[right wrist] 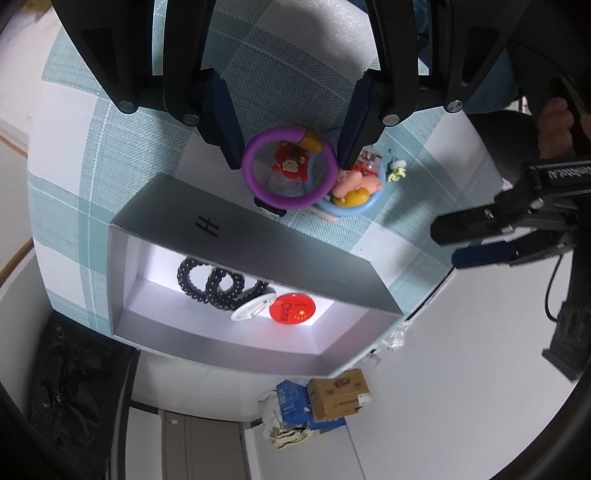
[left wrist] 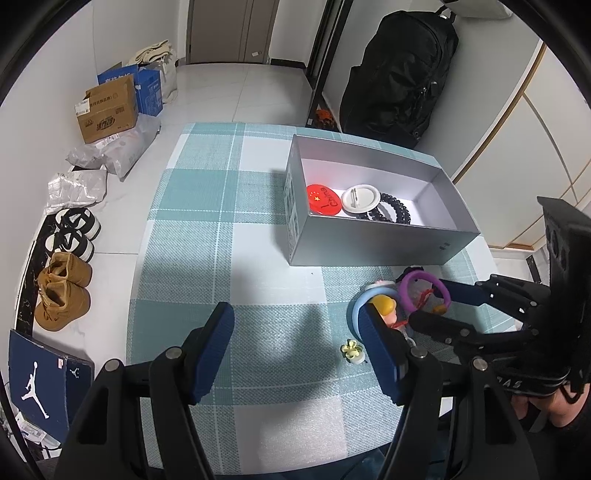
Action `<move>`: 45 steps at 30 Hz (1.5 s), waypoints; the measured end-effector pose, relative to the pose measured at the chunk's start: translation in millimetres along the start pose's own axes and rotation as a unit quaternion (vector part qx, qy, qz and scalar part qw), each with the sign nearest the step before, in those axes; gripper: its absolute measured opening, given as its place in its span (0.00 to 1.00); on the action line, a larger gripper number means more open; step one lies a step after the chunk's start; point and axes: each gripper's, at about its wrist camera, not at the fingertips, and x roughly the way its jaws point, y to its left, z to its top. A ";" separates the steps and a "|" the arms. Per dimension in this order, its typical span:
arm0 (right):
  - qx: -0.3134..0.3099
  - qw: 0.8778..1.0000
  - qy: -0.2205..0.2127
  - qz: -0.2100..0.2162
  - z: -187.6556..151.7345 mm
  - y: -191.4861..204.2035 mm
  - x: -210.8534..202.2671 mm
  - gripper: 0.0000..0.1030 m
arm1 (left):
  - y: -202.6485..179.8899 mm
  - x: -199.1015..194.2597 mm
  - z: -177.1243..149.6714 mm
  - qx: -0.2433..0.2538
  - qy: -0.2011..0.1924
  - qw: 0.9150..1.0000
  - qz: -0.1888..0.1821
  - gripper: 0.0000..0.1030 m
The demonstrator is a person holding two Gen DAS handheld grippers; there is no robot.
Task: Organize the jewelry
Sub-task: 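Grasp the purple ring with the right gripper and lift it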
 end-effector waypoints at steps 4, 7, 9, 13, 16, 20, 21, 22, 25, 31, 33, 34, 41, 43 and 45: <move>0.020 1.000 -0.012 0.015 1.7 -8.6 -10.5 0.49 | -1.8 1.7 -5.1 0.010 0.011 1.000 -0.016 0.63; 0.036 0.999 -0.020 0.025 3.1 -15.6 -16.2 0.49 | -6.5 5.1 -9.9 0.030 0.017 0.999 -0.008 0.63; 0.045 0.998 -0.026 0.028 5.3 -17.5 -20.1 0.49 | -8.6 8.9 -13.3 0.038 0.026 0.999 -0.012 0.63; 0.063 0.997 -0.042 0.035 7.0 -24.0 -30.7 0.48 | -13.2 16.6 -17.3 0.047 0.048 0.998 -0.022 0.63; 0.070 0.996 -0.047 0.038 6.9 -25.5 -34.9 0.48 | -17.1 19.6 -17.4 0.055 0.054 0.997 -0.022 0.63; 0.081 0.995 -0.042 0.045 4.3 -29.5 -36.8 0.25 | -23.4 19.6 -16.4 0.065 0.050 0.996 -0.023 0.63; 0.087 0.994 -0.038 0.046 3.2 -31.1 -36.5 0.24 | -24.8 19.9 -16.6 0.068 0.049 0.996 -0.024 0.62; 0.091 0.994 -0.039 0.046 2.0 -32.2 -36.7 0.24 | -25.7 21.0 -16.9 0.070 0.050 0.996 -0.021 0.57; 0.098 0.994 -0.035 0.045 -2.4 -35.1 -39.4 0.24 | -28.1 24.7 -15.5 0.084 0.048 0.995 -0.015 0.40; 0.103 0.993 -0.032 0.046 -7.4 -39.4 -42.3 0.24 | -31.2 26.3 -16.3 0.094 0.048 0.994 -0.025 0.17; 0.100 0.994 -0.032 0.041 -6.8 -39.6 -40.8 0.24 | -33.5 26.3 -17.7 0.099 0.052 0.993 -0.032 0.12; 0.099 0.994 -0.033 0.038 -5.9 -38.7 -38.8 0.25 | -34.4 25.4 -19.1 0.104 0.053 0.993 -0.030 0.11; 0.117 0.992 -0.034 0.021 -1.6 -46.4 -32.2 0.44 | -30.6 25.5 -17.2 0.082 0.060 0.993 -0.053 0.09; 0.117 0.992 -0.031 0.022 1.1 -46.3 -27.6 0.44 | -32.0 24.3 -16.8 0.086 0.058 0.993 -0.053 0.08; 0.120 0.992 -0.027 0.025 4.0 -46.8 -22.9 0.44 | -34.7 24.1 -16.6 0.091 0.056 0.993 -0.053 0.08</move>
